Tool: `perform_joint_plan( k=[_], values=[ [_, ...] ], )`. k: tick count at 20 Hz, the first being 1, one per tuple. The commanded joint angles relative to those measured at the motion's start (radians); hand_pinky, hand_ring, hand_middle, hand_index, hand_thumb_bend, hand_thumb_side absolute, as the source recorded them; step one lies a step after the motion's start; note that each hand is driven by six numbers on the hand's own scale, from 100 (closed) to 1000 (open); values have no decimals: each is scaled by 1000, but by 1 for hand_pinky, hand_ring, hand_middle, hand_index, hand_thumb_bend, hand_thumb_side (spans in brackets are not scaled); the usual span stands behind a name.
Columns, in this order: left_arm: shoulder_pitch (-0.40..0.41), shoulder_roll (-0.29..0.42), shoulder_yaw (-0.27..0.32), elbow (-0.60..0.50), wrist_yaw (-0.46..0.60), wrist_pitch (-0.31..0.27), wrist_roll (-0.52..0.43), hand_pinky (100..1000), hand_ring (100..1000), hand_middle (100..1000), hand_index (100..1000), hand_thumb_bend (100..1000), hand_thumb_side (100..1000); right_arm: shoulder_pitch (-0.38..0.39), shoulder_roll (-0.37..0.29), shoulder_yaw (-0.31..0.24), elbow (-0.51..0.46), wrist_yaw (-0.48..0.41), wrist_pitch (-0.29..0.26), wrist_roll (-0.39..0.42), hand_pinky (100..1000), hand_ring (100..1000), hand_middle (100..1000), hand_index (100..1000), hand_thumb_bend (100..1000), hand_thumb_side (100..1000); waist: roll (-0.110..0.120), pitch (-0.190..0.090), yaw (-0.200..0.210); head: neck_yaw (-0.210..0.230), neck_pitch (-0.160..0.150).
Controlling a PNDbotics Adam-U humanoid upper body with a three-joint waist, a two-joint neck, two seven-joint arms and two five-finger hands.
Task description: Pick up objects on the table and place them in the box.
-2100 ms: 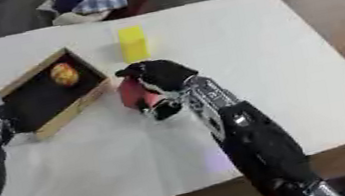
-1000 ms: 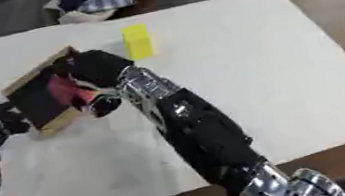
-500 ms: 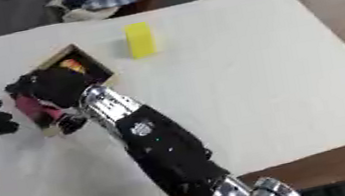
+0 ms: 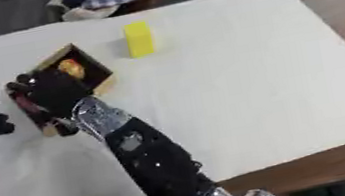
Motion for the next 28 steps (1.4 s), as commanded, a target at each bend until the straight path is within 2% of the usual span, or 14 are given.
perform_joint_plan(
  k=[1, 2, 4, 9, 15, 21, 28],
  values=[
    [-12, 8, 1, -19, 5, 1, -1, 615, 538, 533, 749, 100, 909, -18, 10, -17, -11, 25, 34, -18, 872, 932, 963, 1000, 114, 440, 21, 0, 2, -2, -3],
    [-12, 7, 0, -19, 5, 0, -1, 615, 538, 532, 749, 100, 909, -19, 9, -20, -13, 28, 46, -27, 889, 949, 971, 1000, 140, 491, 20, 0, 2, -2, -3],
    [-12, 7, 1, -18, 5, 0, -1, 615, 538, 532, 749, 100, 909, -21, 6, -23, -18, 31, 66, -48, 910, 966, 980, 1000, 165, 530, 20, -1, 2, -1, -3],
    [-9, 8, 2, -17, 4, 0, 1, 615, 538, 532, 749, 100, 910, -36, -15, -39, -37, -13, 94, -86, 898, 939, 959, 999, 100, 479, 19, -1, -1, 0, -3],
    [-6, 9, 3, -16, 3, 0, 1, 615, 538, 532, 749, 100, 911, -101, -98, -85, -39, -155, 148, -72, 868, 892, 931, 996, 100, 460, 16, -4, -2, 1, -3],
    [-7, 10, 4, -15, 3, 0, 2, 615, 537, 532, 749, 100, 910, -148, -178, -148, 9, -244, 239, -48, 868, 882, 925, 997, 100, 522, 18, -3, -3, -4, -3],
    [-11, 11, 2, -16, 3, 1, 0, 616, 536, 531, 750, 100, 909, -135, -202, -223, 60, -285, 372, -60, 876, 888, 924, 998, 100, 640, 25, 1, 6, -14, -3]
  ],
)
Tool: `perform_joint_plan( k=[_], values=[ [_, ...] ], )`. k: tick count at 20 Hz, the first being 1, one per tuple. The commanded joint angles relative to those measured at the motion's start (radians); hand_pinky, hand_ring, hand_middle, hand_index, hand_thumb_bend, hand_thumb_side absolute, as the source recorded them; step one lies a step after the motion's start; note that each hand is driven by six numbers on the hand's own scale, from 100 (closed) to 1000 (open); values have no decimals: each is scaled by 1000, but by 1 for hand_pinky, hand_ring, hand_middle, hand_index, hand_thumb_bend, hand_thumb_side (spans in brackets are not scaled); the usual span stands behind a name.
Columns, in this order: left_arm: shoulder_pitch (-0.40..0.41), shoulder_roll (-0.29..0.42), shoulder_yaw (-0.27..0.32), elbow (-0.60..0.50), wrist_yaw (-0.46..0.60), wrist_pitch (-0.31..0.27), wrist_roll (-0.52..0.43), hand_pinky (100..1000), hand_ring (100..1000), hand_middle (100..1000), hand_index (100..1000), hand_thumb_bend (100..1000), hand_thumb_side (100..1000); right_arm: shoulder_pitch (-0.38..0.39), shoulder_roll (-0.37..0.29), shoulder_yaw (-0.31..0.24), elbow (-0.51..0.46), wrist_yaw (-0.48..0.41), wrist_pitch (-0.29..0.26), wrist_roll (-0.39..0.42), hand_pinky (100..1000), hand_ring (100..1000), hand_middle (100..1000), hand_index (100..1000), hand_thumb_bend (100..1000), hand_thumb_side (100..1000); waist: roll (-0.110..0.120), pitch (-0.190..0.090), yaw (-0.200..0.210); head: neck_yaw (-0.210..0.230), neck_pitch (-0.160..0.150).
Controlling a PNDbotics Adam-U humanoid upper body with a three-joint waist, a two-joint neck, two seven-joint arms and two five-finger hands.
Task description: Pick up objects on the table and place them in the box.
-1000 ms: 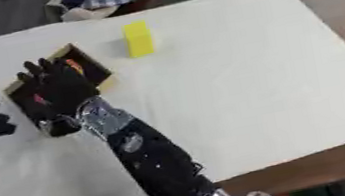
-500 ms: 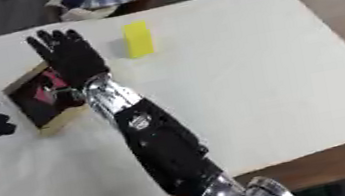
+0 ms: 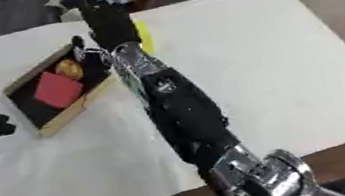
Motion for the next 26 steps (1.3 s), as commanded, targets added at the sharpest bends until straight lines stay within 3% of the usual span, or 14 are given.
perform_joint_plan(
  k=[1, 7, 26],
  values=[
    [-13, 11, 2, -17, 3, 1, -1, 616, 536, 531, 750, 100, 909, -9, -16, -33, 10, -19, 60, -10, 878, 890, 923, 998, 100, 652, 18, 2, 7, -10, -3],
    [-13, 12, 3, -19, 4, 2, -2, 616, 536, 531, 750, 100, 909, 0, -32, -63, 39, -34, 134, -39, 878, 891, 923, 997, 100, 667, 19, 4, 22, -21, -3],
    [-13, 13, 5, -19, 4, 1, 0, 617, 534, 530, 751, 100, 908, -15, -48, -46, 47, -53, 110, -52, 877, 888, 919, 997, 100, 645, 16, 4, 18, -18, -3]
  ],
)
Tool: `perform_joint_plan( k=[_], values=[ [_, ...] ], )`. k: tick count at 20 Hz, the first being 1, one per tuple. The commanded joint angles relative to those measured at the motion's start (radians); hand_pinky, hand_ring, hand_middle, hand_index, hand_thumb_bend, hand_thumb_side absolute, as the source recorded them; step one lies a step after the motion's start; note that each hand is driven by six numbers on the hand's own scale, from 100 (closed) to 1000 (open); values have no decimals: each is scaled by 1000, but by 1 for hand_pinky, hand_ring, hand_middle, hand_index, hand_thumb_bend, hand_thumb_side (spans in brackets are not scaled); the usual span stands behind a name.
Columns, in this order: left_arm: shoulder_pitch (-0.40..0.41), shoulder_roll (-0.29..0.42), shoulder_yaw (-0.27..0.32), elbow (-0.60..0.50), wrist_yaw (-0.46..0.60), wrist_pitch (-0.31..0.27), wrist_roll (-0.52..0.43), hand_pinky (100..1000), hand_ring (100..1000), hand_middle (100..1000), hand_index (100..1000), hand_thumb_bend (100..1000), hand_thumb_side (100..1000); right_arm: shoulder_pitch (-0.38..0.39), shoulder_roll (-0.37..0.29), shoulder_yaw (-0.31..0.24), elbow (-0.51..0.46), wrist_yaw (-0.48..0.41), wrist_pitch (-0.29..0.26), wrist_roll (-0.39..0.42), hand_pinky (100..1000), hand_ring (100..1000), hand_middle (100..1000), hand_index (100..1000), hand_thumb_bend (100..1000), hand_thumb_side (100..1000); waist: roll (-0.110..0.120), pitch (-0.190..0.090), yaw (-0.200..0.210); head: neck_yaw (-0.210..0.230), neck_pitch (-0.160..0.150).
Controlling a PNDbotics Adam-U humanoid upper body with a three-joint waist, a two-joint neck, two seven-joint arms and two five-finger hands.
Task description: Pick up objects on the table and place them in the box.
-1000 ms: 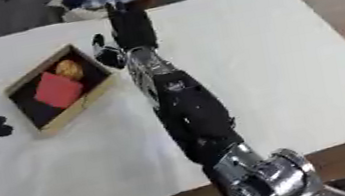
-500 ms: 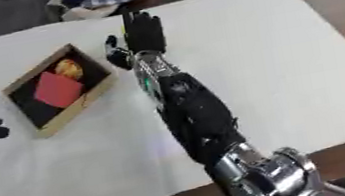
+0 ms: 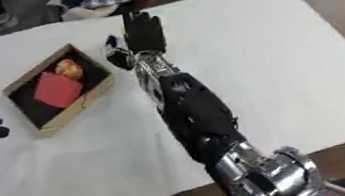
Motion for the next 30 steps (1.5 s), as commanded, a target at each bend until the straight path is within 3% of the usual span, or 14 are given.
perform_joint_plan(
  k=[1, 10, 15, 19, 23, 27, 30],
  values=[
    [-11, 13, 5, -19, 4, 0, 1, 617, 534, 530, 751, 100, 908, -31, -15, 7, -16, -8, -10, -3, 877, 888, 919, 997, 100, 645, 13, 0, -1, -1, -3],
    [-7, 14, 9, -18, 4, -1, 4, 618, 534, 529, 751, 100, 909, -54, -53, 35, -23, -37, -72, -1, 874, 880, 911, 998, 100, 620, 10, -4, -8, -29, -3],
    [-4, 17, 12, -17, 2, -2, 7, 618, 533, 529, 751, 100, 908, -77, -112, 75, -54, -113, -186, 19, 879, 865, 903, 1000, 100, 582, 4, -6, -15, -43, -8],
    [-2, 21, 17, -18, 1, -2, 12, 618, 533, 529, 751, 100, 909, -83, -212, 108, -151, -256, -312, 31, 874, 844, 890, 995, 100, 523, -1, -5, -17, -55, -17],
    [2, 27, 24, -17, -1, -1, 19, 618, 533, 529, 751, 100, 911, -61, -333, 122, -288, -452, -391, 41, 866, 822, 872, 990, 100, 517, -9, -3, -31, -55, -20],
    [6, 33, 29, -16, -3, -2, 25, 619, 533, 529, 751, 100, 912, -19, -451, 108, -438, -646, -408, 41, 856, 806, 853, 982, 100, 573, -15, -2, -52, -50, -26],
    [9, 39, 33, -15, -5, -2, 28, 620, 533, 529, 751, 100, 913, -21, -534, 92, -549, -763, -406, 42, 846, 806, 856, 978, 100, 517, -20, -2, -64, -45, -27]
  ],
)
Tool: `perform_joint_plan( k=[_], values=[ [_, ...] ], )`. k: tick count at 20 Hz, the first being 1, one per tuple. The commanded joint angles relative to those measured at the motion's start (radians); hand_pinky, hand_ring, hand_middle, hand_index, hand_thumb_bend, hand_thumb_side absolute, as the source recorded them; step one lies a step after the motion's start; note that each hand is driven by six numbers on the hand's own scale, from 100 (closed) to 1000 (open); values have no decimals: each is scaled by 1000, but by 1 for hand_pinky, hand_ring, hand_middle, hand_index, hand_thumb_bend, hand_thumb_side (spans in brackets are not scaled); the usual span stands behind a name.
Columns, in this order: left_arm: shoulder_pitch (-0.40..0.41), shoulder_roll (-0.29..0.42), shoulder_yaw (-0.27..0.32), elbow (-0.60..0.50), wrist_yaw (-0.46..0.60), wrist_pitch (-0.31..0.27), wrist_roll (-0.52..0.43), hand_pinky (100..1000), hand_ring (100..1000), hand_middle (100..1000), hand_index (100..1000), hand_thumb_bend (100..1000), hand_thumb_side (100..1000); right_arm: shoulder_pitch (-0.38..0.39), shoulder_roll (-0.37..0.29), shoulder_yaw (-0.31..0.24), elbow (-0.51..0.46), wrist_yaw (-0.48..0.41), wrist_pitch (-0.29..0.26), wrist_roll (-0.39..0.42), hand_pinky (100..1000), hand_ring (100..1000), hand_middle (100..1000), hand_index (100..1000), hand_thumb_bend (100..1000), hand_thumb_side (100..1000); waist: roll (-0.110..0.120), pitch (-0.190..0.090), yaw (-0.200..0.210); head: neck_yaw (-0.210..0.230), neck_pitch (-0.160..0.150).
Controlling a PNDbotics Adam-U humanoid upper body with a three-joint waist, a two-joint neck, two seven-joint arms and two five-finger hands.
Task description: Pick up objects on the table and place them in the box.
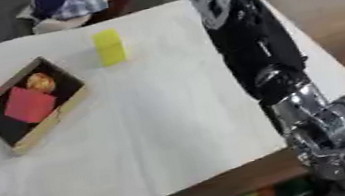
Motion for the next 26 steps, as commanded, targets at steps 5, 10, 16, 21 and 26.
perform_joint_plan(
  k=[5, 10, 16, 21, 26],
  values=[
    [-2, 30, 9, -12, -6, -2, 4, 621, 533, 529, 752, 100, 912, -148, -110, -68, -169, -160, 29, -3, 836, 798, 856, 973, 100, 528, -24, -5, -4, -1, -14],
    [-6, 33, 6, -12, -6, -2, -1, 621, 532, 529, 752, 100, 908, -299, -19, -148, -22, -239, 72, -41, 835, 778, 837, 964, 100, 657, -25, -6, 38, -34, -26],
    [-12, 33, -3, -13, -5, -1, -10, 621, 531, 528, 752, 100, 907, -361, 78, -220, 242, -272, 113, -145, 848, 788, 842, 968, 100, 725, -28, -5, 119, -99, -42],
    [-13, 31, -7, -13, -4, 2, -14, 621, 530, 527, 752, 100, 908, -345, 145, -234, 402, -219, 157, -217, 855, 799, 845, 971, 100, 775, -21, -2, 183, -155, -51],
    [-16, 24, -11, -14, -3, 3, -18, 622, 529, 527, 752, 100, 908, -294, 198, -216, 508, -140, 210, -244, 864, 813, 859, 980, 100, 827, -14, 4, 203, -178, -56]
  ],
)
